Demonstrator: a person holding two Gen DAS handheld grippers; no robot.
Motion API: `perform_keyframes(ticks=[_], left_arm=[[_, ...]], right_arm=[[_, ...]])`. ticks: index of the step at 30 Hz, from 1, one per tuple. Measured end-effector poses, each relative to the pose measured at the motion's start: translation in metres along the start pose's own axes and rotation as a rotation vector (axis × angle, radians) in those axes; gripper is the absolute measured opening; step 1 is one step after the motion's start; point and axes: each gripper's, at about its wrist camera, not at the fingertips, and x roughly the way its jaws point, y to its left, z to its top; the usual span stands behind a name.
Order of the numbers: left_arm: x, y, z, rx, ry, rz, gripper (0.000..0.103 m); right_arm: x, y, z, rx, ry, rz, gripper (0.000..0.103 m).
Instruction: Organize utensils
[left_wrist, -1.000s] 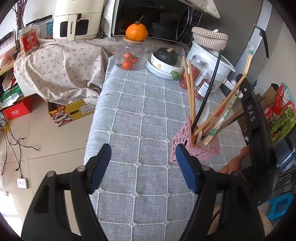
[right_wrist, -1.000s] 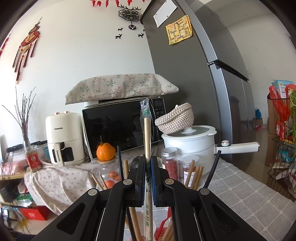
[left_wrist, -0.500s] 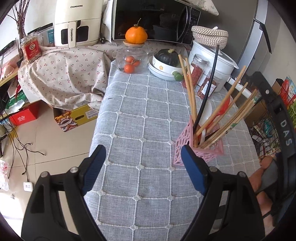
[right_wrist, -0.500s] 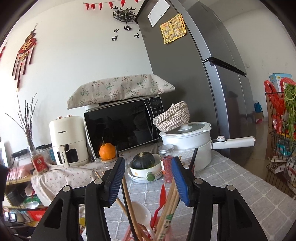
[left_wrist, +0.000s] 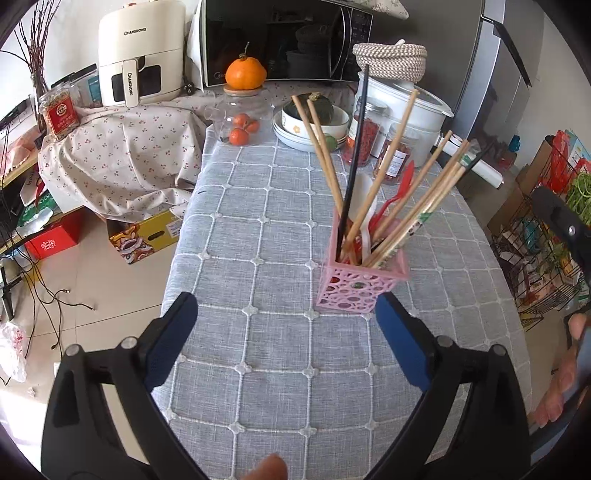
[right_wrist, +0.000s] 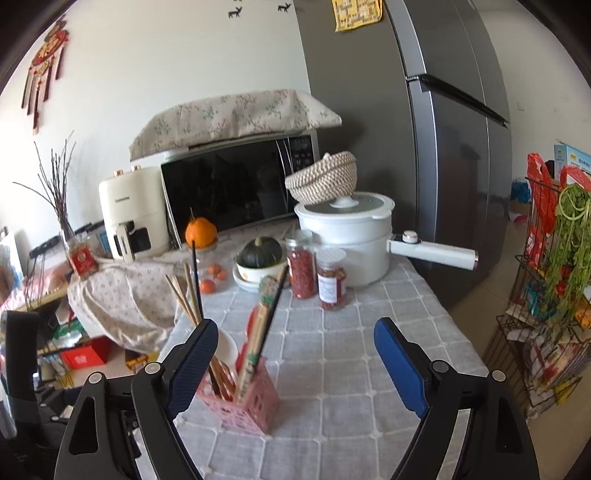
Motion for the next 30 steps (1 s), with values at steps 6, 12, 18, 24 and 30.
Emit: perform_keyframes(ticks=[6, 12, 18, 24, 30], left_arm=[[-0.013, -0.026, -0.017, 0.05, -0.022, 0.034, 0.101], [-0.019, -0.038, -0.017, 0.043, -0.049, 0.049, 0.101], [-0.015, -0.046, -0.011, 0.04, -0.064, 0.04, 0.101], [-0.013, -0.051, -0.013, 0.054, -0.061, 0.035, 0.101], [-0.015, -0.051, -0.014, 0.056, -0.066, 0.031, 0.101]], right_arm=[[0.008, -0.035, -0.019, 0.045, 0.215, -0.032, 0.098], [0.01, -0.048, -0.028, -0.017, 0.277, -0.022, 0.098], [0.009, -0.056, -0.03, -0.044, 0.277, -0.044, 0.098], [0.008, -0.061, -0.025, -0.038, 0.269, -0.058, 0.098], [0.009, -0.057, -0.026, -0.041, 0.279, -0.051, 0.098]])
